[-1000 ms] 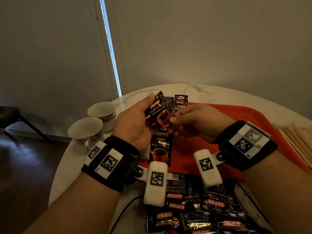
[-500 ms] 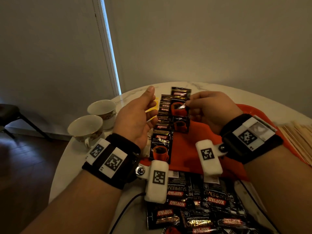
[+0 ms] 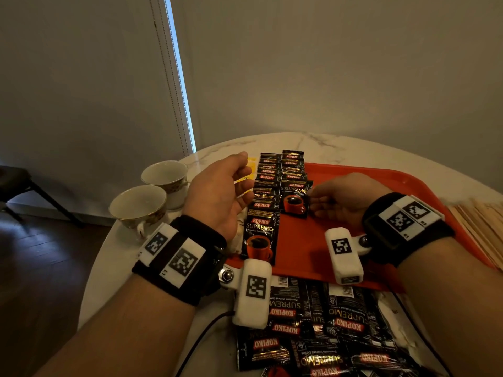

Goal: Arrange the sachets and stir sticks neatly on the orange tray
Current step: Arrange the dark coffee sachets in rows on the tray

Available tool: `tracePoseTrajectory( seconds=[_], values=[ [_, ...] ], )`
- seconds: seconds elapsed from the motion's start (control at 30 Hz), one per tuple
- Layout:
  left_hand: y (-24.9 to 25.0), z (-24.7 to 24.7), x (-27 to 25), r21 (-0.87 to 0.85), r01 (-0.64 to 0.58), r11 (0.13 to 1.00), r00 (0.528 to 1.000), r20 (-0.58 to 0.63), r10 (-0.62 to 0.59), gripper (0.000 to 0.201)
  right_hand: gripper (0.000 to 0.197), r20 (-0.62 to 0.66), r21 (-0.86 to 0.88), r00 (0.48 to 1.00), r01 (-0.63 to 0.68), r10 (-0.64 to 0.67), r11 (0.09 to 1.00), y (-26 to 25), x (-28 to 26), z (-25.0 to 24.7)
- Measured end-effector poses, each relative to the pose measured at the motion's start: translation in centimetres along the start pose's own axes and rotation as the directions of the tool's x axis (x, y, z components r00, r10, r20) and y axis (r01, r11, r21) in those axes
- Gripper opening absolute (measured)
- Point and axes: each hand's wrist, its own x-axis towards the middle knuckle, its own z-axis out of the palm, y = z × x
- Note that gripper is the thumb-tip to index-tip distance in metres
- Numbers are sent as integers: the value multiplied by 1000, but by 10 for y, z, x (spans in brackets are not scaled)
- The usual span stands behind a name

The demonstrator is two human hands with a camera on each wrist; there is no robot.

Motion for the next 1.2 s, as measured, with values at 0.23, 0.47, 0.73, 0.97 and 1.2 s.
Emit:
tracePoseTrajectory(
  seconds=[0.23, 0.47, 0.73, 0.97, 1.2],
  values=[
    [0, -1, 1, 2, -3, 1000, 1000, -11, 3, 13, 21, 18, 10, 1000, 20, -20, 1000, -1, -1, -1],
    [1, -1, 1, 3, 4, 1000, 1000, -7, -4, 12, 20, 2, -13, 999, 47, -47, 999, -2, -1, 2],
    [1, -2, 1, 4, 6, 1000, 1000, -6, -6, 12, 18, 3, 13, 1000, 15, -15, 1000, -1, 0, 1],
    [1, -1, 1, 6, 4, 1000, 1000, -4, -4, 9, 2, -44, 44, 998, 46, -44, 998, -5, -1, 5],
    [0, -1, 2, 16, 10, 1000, 1000, -10, -10, 10, 23, -19, 45, 999, 39, -38, 998, -3, 2, 8]
  ],
)
